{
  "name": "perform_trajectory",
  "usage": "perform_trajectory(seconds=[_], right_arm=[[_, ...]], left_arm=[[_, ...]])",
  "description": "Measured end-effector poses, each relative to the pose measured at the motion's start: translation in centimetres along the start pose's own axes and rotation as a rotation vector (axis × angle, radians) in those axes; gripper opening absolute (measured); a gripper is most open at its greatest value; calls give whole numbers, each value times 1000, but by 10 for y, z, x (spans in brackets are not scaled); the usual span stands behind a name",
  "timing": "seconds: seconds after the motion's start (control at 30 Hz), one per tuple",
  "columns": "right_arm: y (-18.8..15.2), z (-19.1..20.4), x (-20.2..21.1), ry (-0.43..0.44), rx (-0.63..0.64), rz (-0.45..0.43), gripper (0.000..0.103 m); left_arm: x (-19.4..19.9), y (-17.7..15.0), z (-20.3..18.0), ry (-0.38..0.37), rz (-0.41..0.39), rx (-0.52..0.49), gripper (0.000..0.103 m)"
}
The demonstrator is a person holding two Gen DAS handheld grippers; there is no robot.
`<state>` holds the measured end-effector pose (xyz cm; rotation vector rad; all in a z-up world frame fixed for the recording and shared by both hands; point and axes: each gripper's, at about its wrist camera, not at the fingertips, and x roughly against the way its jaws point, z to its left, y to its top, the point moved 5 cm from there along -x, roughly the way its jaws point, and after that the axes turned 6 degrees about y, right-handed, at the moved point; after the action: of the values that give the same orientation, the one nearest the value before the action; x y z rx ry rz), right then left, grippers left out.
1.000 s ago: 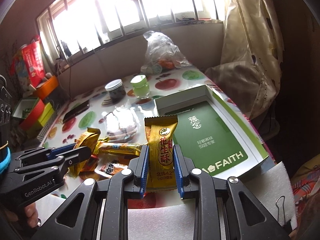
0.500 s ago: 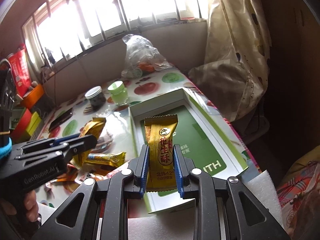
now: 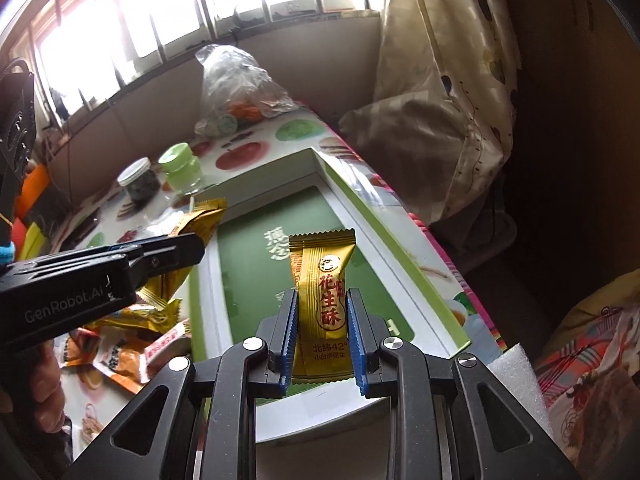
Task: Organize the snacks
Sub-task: 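Carry both yellow packets up and over into the green gift box, then lower the yellow packets onto the box floor and open both grippers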
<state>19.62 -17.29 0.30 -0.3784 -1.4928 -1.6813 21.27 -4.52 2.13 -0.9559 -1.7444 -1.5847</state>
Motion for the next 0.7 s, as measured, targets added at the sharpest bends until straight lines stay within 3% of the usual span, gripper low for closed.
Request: perform_trajectory(seconds=[0.37,0.7], right_arm=[[0,-24,-17,-44,-10,33,23],[0,-24,-25,-51,21,47,23]], left_arm=[[-26,-4,-16,-15,51,-25,24],[-39,-8,-21,-5,76,-36,24]])
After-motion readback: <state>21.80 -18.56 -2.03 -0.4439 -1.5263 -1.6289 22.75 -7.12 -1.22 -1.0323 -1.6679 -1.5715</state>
